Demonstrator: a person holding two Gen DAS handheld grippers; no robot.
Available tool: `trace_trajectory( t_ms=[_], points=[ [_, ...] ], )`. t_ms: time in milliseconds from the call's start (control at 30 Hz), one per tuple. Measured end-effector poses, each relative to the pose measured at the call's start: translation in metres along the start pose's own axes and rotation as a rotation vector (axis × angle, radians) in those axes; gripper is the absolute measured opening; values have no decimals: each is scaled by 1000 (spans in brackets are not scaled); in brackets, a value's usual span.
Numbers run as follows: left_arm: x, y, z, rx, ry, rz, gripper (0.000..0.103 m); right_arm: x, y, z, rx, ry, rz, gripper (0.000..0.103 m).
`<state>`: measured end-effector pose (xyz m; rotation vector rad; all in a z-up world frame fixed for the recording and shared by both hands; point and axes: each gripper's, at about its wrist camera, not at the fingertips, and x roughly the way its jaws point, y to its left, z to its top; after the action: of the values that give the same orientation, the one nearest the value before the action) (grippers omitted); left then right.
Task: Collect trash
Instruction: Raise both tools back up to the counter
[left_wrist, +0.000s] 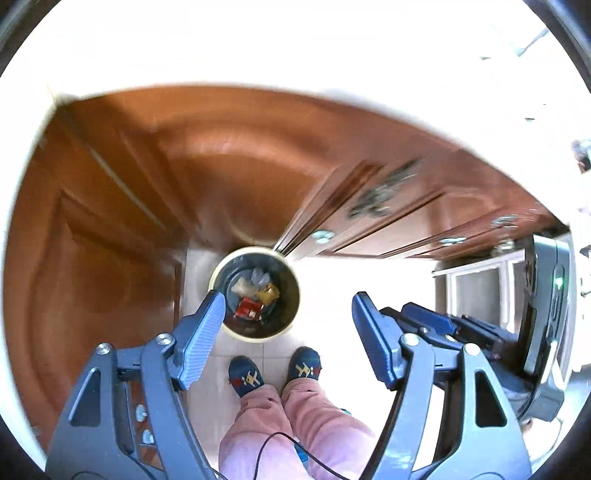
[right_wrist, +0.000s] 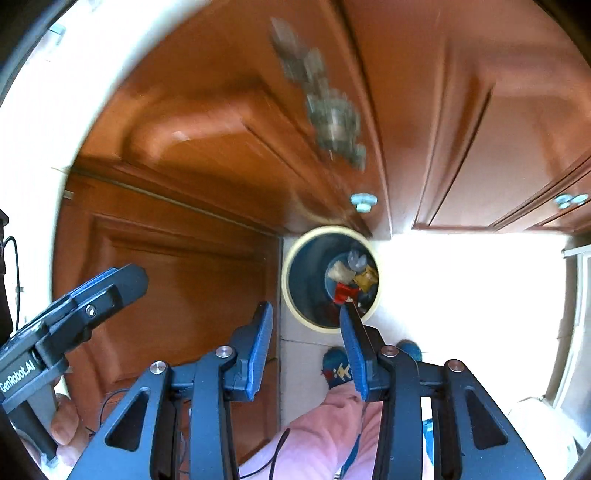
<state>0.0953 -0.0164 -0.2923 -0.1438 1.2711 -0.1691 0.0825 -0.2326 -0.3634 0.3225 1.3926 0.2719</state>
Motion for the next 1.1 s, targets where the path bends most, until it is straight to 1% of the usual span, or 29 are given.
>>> trace_trajectory(
  t_ms=[67,200,333,467,567,600,667,733,800,867,933,1033,1100],
  points=[
    [-33,-9,7,32,-31,-24,68,-37,10,0,-7,-41,-1,39],
    [-99,-29,19,99,-136,-53,69,-101,32,1,-25,-123,-2,39],
    [-159,-40,35,151,-239,-77,69,-165,60,4,-61,-245,1,39],
    [-207,-47,49,184,-345,-77,72,-210,84,8,-86,-354,11,41],
    [-238,-48,62,190,-416,-73,74,-236,99,12,-98,-418,6,47],
    [-248,-51,65,192,-430,-71,75,-246,102,15,-103,-432,5,47],
    [-257,-49,73,197,-454,-60,76,-261,110,21,-106,-453,12,47],
    [-263,-42,78,197,-473,-45,81,-270,117,27,-103,-465,20,47],
    [-271,-35,87,191,-492,-29,81,-282,125,34,-109,-482,27,48],
    [-274,-25,97,176,-502,-13,82,-287,130,44,-120,-501,26,51],
    [-270,-15,108,154,-511,6,83,-286,139,60,-132,-515,28,54],
    [-262,-1,129,108,-521,34,83,-274,144,88,-146,-518,41,54],
    [-249,7,143,79,-523,55,83,-269,145,113,-160,-511,53,54]
  ],
)
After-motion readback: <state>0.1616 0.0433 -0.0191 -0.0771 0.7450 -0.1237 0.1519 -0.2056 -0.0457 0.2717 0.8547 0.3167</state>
